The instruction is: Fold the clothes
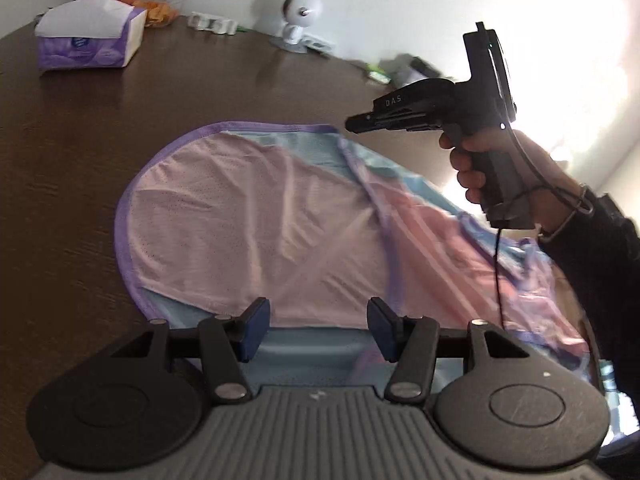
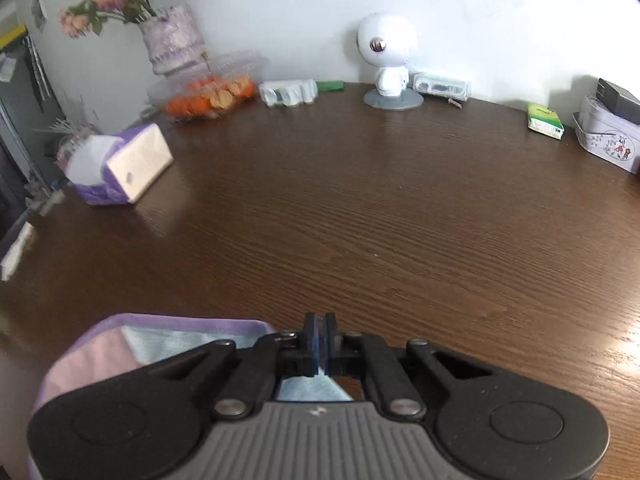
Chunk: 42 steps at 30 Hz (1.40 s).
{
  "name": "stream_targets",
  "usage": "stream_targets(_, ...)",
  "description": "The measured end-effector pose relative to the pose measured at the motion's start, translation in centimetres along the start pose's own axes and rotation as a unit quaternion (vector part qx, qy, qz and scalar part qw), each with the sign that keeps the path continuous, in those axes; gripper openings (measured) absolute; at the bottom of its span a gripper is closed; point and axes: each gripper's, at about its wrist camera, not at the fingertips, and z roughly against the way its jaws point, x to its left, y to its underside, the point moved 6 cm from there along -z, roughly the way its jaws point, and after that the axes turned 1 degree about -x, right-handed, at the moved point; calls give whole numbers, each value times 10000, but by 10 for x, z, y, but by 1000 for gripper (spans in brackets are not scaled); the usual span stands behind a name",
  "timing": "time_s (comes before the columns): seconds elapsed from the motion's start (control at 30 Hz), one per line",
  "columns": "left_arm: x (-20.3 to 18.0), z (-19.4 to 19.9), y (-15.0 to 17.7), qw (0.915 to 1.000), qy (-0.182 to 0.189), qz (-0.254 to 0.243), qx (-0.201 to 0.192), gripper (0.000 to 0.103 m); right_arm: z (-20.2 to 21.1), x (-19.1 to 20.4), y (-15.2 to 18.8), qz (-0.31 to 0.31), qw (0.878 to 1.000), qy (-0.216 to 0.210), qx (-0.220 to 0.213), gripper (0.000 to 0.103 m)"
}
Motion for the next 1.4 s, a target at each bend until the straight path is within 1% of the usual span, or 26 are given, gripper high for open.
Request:
stream_targets(0.07, -14, 2, 3, 9996, 181, -207, 54, 61, 32, 8, 11, 154, 9993, -347, -77, 12)
stream_targets(0.1, -22, 2, 6, 9990, 268, -336, 91, 61, 49, 12, 17, 234, 9983, -525, -116, 19)
stream_targets(0.13, -28, -1, 9, 9984, 313, -431, 180, 60, 57, 18, 29, 325, 9968, -729, 28, 25)
stream_targets(0.17, -32, -6, 13, 9979, 300, -492, 303, 51, 64, 25, 42, 417, 9946, -935, 186, 31)
stream_targets(0.23, -41, -15, 20, 9965, 230, -611, 523, 35, 60, 38, 57, 578, 9932, -934, 385, 31)
stream_targets(0.3, -43, -21, 28, 9958, 63, -674, 609, 29, 48, 46, 62, 769, 9941, -671, 372, 29)
stream_targets(0.33, -43, -22, 31, 9960, 7, -669, 589, 23, 41, 45, 62, 684, 9955, -535, 381, 29)
stream_targets(0.4, -44, -19, 35, 9964, -11, -668, 528, 7, 31, 42, 60, 595, 9970, -365, 330, 14)
stream_targets(0.43, -43, -17, 36, 9969, 1, -632, 459, 1, 29, 41, 59, 580, 9975, -315, 271, 11)
stream_targets(0.5, -41, -8, 37, 9983, 61, -502, 285, 0, 31, 36, 60, 523, 9978, -307, 276, 2)
stream_targets(0.57, -38, 5, 34, 9992, 33, -396, 80, 0, 36, 35, 55, 335, 9984, -385, 238, 0)
stream_targets(0.63, -36, 14, 31, 9994, 20, -342, -73, 0, 44, 41, 44, 337, 9983, -479, -1, 0)
stream_targets(0.73, -28, 15, 34, 9995, -127, -301, 6, 0, 50, 58, 38, 504, 9966, -648, -98, 0)
stream_targets(0.83, -21, 12, 38, 9996, -229, -161, 59, 0, 33, 66, 49, 578, 9970, -493, 128, 2)
stream_targets(0.87, -21, 13, 37, 9998, -159, -103, -22, 4, 26, 65, 55, 574, 9971, -435, 253, 8)
stream_targets(0.9, -23, 14, 36, 9998, -93, -140, -83, 6, 35, 61, 59, 526, 9973, -451, 261, 10)
stream_targets(0.93, -25, 15, 35, 9996, -30, -245, -129, 20, 44, 57, 63, 474, 9974, -472, 259, 11)
stream_targets(0.97, -29, 13, 35, 9991, 3, -392, -158, 43, 69, 54, 69, 556, 9967, -582, 114, 11)
stream_targets(1.0, -31, 10, 36, 9984, -7, -546, -130, 50, 95, 50, 74, 647, 9954, -698, -42, 17)
stream_targets(1.03, -33, 5, 38, 9976, -32, -685, -70, 50, 126, 46, 86, 765, 9937, -795, -189, 24)
stream_targets(1.07, -32, 2, 39, 9971, -52, -753, -2, 40, 154, 42, 103, 874, 9921, -852, -284, 39)
stream_targets(1.1, -30, -1, 42, 9970, -69, -771, 72, 28, 171, 40, 126, 932, 9914, -885, -227, 41)
stream_targets(1.13, -28, -4, 44, 9967, -85, -789, 146, 2, 188, 38, 149, 987, 9908, -916, -159, 41)
stream_targets(1.23, -25, -2, 48, 9964, -169, -809, 163, 2, 209, 39, 217, 854, 9906, -1060, 140, 33)
stream_targets(1.33, -22, 8, 50, 9962, -375, -786, 84, 1, 208, 38, 249, 730, 9935, -864, 102, 23)
stream_targets(1.4, -18, 15, 50, 9965, -452, -703, 13, 1, 208, 34, 255, 559, 9954, -775, -90, 5)
